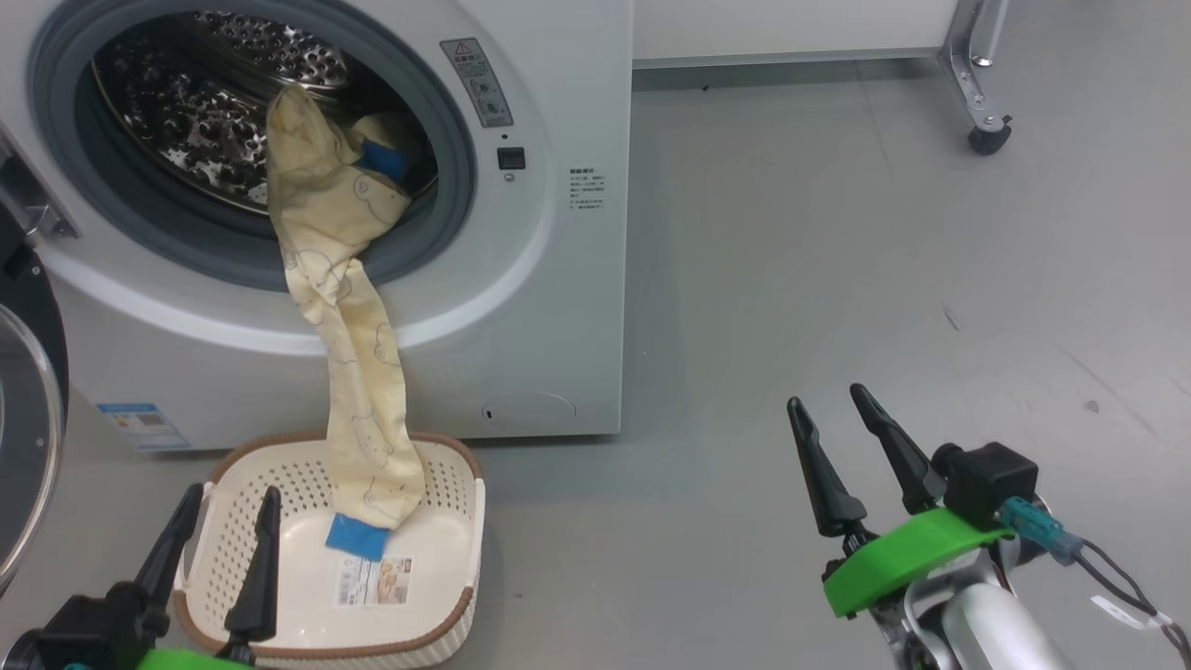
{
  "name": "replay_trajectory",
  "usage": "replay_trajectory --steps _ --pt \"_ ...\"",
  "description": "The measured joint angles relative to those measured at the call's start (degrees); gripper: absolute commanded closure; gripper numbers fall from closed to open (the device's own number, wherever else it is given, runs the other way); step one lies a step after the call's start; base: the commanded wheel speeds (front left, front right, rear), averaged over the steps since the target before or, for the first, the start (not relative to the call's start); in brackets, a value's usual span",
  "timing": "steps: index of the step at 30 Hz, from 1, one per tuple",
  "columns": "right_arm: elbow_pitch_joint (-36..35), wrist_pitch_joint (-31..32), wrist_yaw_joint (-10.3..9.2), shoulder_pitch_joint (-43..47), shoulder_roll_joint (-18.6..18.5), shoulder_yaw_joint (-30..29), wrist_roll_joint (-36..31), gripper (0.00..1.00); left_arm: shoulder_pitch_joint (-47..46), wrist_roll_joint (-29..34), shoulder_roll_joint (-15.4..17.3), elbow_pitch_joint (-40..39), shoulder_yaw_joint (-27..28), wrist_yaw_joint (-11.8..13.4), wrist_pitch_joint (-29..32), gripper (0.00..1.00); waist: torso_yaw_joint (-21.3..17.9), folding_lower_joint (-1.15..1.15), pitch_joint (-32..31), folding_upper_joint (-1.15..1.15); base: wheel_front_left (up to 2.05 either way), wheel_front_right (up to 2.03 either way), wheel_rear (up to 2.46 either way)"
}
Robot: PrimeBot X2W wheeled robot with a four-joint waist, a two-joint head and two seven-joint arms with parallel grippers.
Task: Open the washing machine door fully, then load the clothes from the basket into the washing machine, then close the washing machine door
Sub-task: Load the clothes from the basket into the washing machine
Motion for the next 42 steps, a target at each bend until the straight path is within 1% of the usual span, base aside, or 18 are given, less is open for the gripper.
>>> replay_trajectory --steps 5,13,21,25,31,35,37,42 --pt "0.0 0.0 -0.01 0.0 0.0 0.0 0.0 0.00 0.0 0.4 -0.5 0.3 0.5 -0.9 0.0 0.00 -0.1 0.00 0.2 0.00 0.00 0.00 0.00" --pt "-0.1 0.0 0.00 0.0 0.0 0.0 0.0 0.00 0.0 1.0 -1.5 0.9 1.2 -1.5 0.0 0.00 -0.4 0.00 0.7 0.00 0.00 0.00 0.00" --pt "-0.6 0.0 -0.01 -0.1 0.0 -0.5 -0.9 0.00 -2.2 0.9 -2.1 2.1 1.9 -3.0 0.0 0.00 -0.5 0.00 4.3 0.00 0.00 0.00 0.00" --pt "-1.8 0.0 -0.01 -0.7 0.0 -1.0 -1.8 0.00 -5.8 0.3 -2.2 4.7 2.2 -3.5 0.0 0.00 -0.5 0.00 7.6 0.00 0.00 0.00 0.00" --pt "-3.5 0.0 0.00 -4.2 0.0 -1.1 -3.8 0.00 -13.8 -1.7 -2.2 10.4 2.2 -4.5 0.0 0.00 -0.6 0.02 13.9 0.00 0.00 0.00 0.00" --pt "-4.8 0.0 -0.01 -5.0 0.0 -1.3 -4.5 0.00 -18.8 -3.1 -2.0 15.3 2.0 -4.5 0.0 0.00 -1.0 0.02 18.3 0.00 0.00 0.00 0.00" --pt "-5.5 0.0 -0.01 -5.1 0.0 -1.5 -4.7 0.00 -21.3 -3.9 -1.4 17.7 1.4 -4.6 0.0 0.00 -1.3 0.02 20.5 0.00 0.00 0.00 0.00" --pt "-7.4 0.0 -0.01 -5.9 0.0 -2.1 -5.2 0.00 -28.1 -6.1 1.6 22.4 -3.4 -4.8 0.0 0.00 -2.6 0.02 26.0 0.00 0.00 0.00 0.00"
